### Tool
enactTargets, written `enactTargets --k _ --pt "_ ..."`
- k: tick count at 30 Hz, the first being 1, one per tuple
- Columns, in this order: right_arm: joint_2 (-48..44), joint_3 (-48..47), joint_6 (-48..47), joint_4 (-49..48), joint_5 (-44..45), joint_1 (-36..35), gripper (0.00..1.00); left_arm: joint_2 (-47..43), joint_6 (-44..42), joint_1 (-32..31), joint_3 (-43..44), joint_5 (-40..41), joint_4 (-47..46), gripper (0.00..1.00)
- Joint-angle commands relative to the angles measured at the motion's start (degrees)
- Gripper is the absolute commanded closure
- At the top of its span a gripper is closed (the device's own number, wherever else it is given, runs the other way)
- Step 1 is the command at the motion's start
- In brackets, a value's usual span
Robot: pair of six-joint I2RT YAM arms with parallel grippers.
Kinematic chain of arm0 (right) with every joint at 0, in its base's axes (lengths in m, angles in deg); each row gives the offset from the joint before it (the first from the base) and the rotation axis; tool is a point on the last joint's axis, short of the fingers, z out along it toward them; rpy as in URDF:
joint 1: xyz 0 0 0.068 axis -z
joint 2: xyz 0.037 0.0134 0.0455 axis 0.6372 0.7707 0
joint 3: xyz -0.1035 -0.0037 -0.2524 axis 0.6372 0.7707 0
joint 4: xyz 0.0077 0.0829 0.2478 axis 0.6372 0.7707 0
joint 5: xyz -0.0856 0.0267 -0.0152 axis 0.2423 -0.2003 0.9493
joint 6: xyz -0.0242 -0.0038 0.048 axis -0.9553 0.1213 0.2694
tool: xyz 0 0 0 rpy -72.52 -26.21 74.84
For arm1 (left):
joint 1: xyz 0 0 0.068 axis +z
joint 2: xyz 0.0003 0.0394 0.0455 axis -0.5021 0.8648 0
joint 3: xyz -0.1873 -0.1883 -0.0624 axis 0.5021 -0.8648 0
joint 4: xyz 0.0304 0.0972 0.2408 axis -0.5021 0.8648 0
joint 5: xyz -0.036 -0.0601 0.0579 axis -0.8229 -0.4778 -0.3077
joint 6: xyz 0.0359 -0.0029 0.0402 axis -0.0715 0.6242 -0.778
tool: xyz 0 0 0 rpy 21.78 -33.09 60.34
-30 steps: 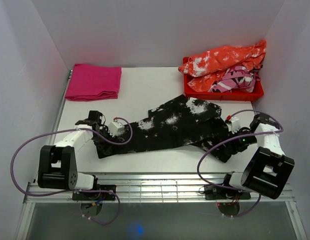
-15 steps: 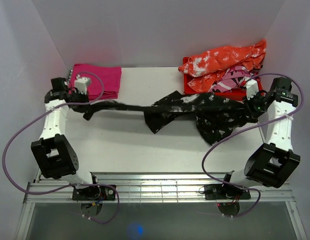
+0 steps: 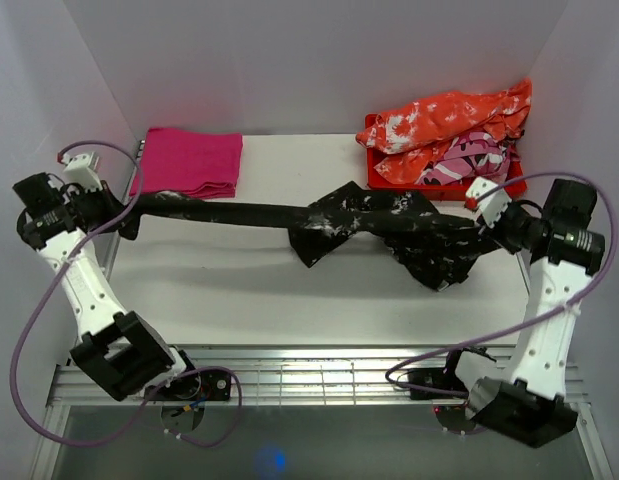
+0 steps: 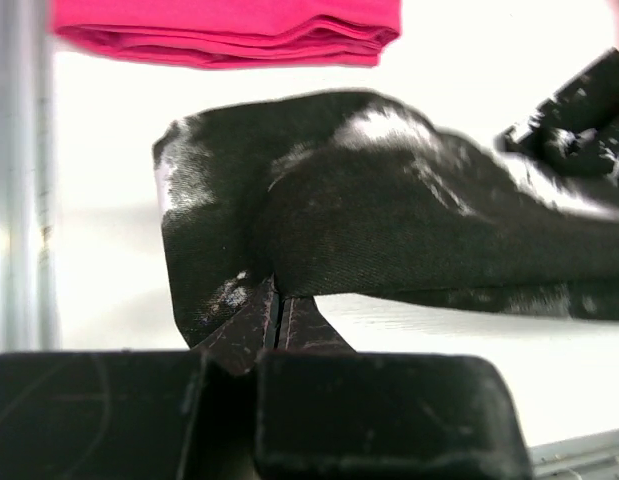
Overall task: Fold and stack the trousers
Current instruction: Flatten the trousers out
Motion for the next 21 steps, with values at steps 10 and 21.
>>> enactTargets --k 10,21 --pt "-0.4 2.9 -10.4 -7.8 6.1 2.5 0.92 -4.2 -5.2 2.5 -1.6 1.6 -3.5 1.00" --pt "34.9 -23.2 8.7 -21.7 16.8 -9.0 0.92 31.8 9.6 -18.8 23.5 18.6 -14.9 1.00"
